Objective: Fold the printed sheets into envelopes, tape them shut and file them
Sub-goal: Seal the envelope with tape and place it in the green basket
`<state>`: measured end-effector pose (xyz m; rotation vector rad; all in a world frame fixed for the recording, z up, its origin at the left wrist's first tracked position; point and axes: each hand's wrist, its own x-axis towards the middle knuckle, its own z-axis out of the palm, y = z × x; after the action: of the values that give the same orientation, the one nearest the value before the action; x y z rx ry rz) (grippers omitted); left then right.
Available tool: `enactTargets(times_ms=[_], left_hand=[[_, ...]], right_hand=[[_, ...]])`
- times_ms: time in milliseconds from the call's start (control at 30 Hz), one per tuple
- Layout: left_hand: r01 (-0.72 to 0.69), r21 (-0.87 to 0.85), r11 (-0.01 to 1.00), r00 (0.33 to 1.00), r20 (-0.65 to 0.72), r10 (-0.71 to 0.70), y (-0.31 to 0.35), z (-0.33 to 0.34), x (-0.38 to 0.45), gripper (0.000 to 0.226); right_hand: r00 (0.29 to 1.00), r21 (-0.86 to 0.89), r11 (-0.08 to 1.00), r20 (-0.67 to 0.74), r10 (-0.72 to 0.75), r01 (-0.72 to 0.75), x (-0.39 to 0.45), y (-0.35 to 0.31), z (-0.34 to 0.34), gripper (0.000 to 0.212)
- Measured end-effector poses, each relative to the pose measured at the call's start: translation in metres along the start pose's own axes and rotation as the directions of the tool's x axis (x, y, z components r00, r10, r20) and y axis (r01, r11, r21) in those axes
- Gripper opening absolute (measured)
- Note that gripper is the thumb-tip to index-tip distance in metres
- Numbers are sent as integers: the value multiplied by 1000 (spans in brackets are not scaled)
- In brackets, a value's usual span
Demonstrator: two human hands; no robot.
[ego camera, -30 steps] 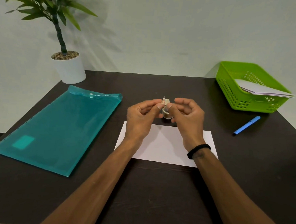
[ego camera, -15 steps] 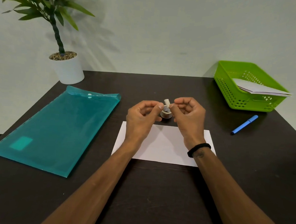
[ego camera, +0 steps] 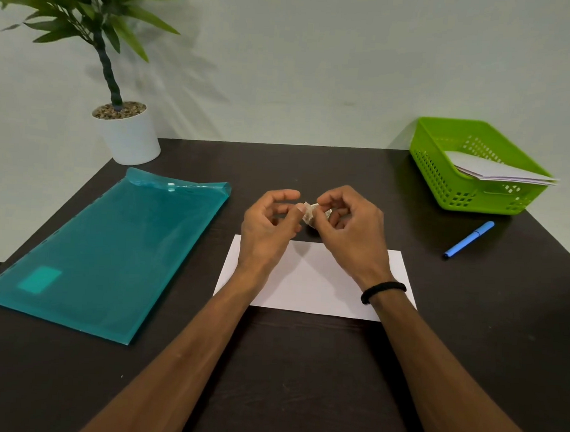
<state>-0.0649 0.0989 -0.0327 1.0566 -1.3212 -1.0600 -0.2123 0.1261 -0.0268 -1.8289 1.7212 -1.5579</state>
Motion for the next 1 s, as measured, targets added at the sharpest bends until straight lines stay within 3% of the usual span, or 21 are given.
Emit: enactTargets(times_ms=[367,700,1000], left_hand=[[-17,27,999,998,67,16,1,0,1,28],[5,-37,999,998,69,-3,3,2,-2,24],[-29,-27,999,999,39,31,0,2,-2,23]], right_hand=[[977,258,950,-73,202,-177,4,1,-4,19],[953,361,890,-13,303,-278,3,4,-3,24],[928,526,771,108,357,-358,2,-1,-8,23]])
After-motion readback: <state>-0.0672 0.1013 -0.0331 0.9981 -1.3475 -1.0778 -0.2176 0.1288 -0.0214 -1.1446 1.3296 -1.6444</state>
